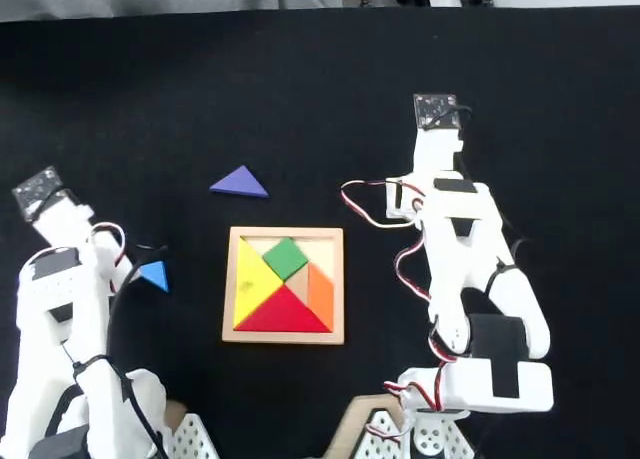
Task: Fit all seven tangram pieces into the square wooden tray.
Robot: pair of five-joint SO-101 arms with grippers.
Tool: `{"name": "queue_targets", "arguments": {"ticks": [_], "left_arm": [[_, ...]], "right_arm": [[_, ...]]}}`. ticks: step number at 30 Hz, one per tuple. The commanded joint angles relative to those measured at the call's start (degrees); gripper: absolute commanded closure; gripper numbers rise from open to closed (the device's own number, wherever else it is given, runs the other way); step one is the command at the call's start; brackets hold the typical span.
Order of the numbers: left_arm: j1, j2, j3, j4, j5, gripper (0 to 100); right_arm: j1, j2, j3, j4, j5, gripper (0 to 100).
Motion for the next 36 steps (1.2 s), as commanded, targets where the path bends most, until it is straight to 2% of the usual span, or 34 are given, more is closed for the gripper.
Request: {"name": "queue_targets", "arguments": {"ticks": [1, 12, 21, 28, 36], "left_arm": [[2.2, 2.4, -1.7, -1.9, -0.4, 97], [-3.3, 22.7, -13.3, -2.0, -0.3, 97], [2.2, 24.4, -15.7, -2.2, -0.3, 97], [2.9, 24.6, -19.3, -2.0, -0.3, 97], [8.0, 24.6, -18.9, -0.9, -0.5, 97]], "right_arm": [[-1.1, -0.1, -2.3, -0.9, 0.4, 98.7], [-1.1, -0.1, -2.4, -0.9, 0.4, 98.7], [-1.1, -0.1, -2.3, -0.9, 0.4, 98.7], [-1.1, -0.1, -2.3, -0.9, 0.4, 98.7], [-1.1, -0.1, -2.3, -0.9, 0.4, 98.7]]}}
